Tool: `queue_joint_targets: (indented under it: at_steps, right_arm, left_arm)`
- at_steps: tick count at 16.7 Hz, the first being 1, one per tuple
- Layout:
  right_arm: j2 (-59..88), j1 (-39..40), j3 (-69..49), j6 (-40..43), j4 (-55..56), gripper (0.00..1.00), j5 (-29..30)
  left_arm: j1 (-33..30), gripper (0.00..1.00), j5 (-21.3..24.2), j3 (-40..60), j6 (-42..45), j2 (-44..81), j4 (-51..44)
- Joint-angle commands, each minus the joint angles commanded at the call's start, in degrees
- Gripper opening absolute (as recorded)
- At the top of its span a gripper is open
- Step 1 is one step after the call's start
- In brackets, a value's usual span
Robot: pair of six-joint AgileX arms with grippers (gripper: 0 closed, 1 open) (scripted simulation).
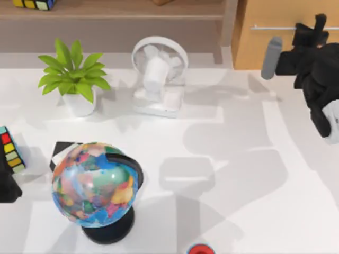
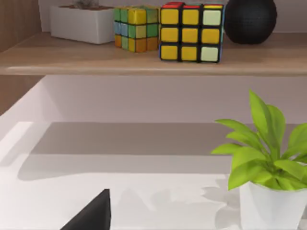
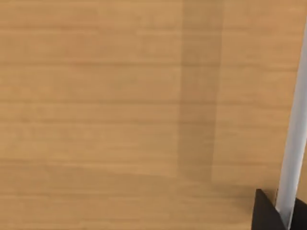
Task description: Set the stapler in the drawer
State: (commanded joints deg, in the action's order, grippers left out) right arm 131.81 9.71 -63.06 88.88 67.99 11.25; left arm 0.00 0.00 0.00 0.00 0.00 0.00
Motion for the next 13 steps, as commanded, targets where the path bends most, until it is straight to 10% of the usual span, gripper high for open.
queue_joint_targets:
  at_steps: [4,13]
  right_arm:
    - [0.1,0.0,-0.2,0.0,-0.1,0.0,0.0]
    - [0.1,0.0,-0.2,0.0,-0.1,0.68,0.0]
  left_arm:
    - [0.0,1.0,0.0,0.0,0.0,0.0,0.0]
    - [0.0,1.0,0.0,0.0,0.0,0.0,0.0]
